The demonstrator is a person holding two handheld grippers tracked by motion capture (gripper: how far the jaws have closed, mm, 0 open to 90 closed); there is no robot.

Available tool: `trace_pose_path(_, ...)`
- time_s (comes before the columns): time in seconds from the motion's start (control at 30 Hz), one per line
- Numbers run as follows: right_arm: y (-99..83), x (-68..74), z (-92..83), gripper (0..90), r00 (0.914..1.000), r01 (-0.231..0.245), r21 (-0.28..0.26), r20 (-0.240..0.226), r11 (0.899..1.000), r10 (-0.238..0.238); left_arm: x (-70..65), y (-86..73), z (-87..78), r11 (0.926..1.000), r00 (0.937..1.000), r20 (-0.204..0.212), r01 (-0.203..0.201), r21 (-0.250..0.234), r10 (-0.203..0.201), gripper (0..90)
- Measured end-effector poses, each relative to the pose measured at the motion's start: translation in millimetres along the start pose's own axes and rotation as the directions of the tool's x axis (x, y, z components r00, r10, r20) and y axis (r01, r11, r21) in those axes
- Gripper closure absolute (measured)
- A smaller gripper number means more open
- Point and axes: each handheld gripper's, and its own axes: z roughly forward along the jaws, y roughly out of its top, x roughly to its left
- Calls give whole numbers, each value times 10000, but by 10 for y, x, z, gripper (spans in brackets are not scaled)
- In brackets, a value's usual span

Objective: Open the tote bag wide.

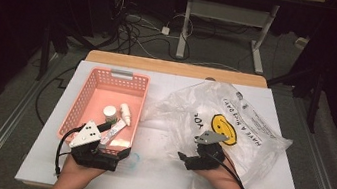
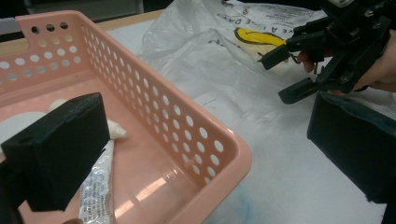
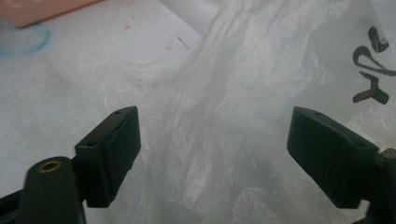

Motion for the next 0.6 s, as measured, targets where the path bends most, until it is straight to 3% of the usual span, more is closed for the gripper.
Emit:
trace_pose_path(0.23, -61, -58, 10, 355, 9992, -101, 228, 382, 9997, 93, -11, -6, 20, 10000, 10000, 68, -35, 87, 35, 0)
trace_pose_path(0.27, -77, -72, 12, 426, 9991, -101, 236, 402, 9997, 91, -12, -4, 19, 10000, 10000, 62, -52, 82, 51, 0)
trace_pose_path(0.3, -77, -72, 12, 426, 9991, -101, 236, 402, 9997, 91, -11, -4, 17, 10000, 10000, 65, -64, 71, 64, 0)
trace_pose_path(0.33, -91, -85, 16, 483, 9989, -134, 217, 447, 9997, 124, -10, -4, 15, 10000, 10000, 61, -60, 68, 60, 0)
trace_pose_path(0.37, -91, -85, 16, 483, 9989, -134, 217, 447, 9997, 124, -8, -5, 13, 10000, 10000, 54, -52, 74, 52, 0)
trace_pose_path(0.6, -116, -123, -1, 702, 9994, -165, 204, 291, 9997, 159, -5, -7, 19, 9999, 9999, 80, -77, 90, 76, 0)
